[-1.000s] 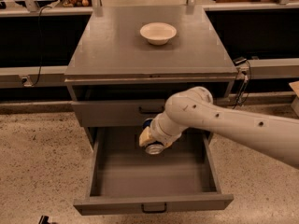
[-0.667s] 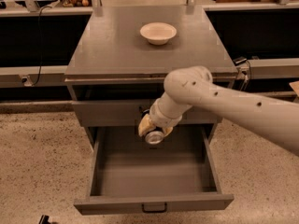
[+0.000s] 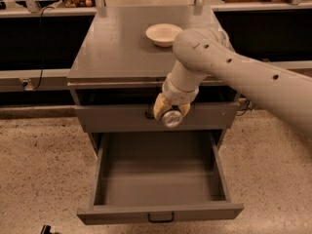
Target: Pick pepsi can from middle drawer and place on counter
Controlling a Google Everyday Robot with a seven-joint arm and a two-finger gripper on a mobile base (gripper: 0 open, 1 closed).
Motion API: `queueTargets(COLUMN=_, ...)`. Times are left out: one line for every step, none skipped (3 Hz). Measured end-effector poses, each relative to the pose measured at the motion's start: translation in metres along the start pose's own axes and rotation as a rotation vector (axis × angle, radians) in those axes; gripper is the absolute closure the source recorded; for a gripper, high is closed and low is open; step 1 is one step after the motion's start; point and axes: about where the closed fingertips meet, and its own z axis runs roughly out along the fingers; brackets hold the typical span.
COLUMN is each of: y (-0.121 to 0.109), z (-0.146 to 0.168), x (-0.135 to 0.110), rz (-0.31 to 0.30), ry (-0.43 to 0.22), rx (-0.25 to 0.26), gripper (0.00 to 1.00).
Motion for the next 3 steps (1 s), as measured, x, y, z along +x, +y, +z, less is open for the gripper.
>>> queueTargets(y=0.007, z=-0.044, x=0.011, rz=-0.001, ry=0.026, rx=-0.043, gripper=0.58)
queueTargets(y=0.01, z=-0.074, x=0.017, rz=0.005, ry=0.043, rx=-0.081, gripper=0.57)
queueTargets(y=0.015, z=-0.1, x=0.019, rz=0.025, ry=0.052, rx=-0.116, gripper=0.57)
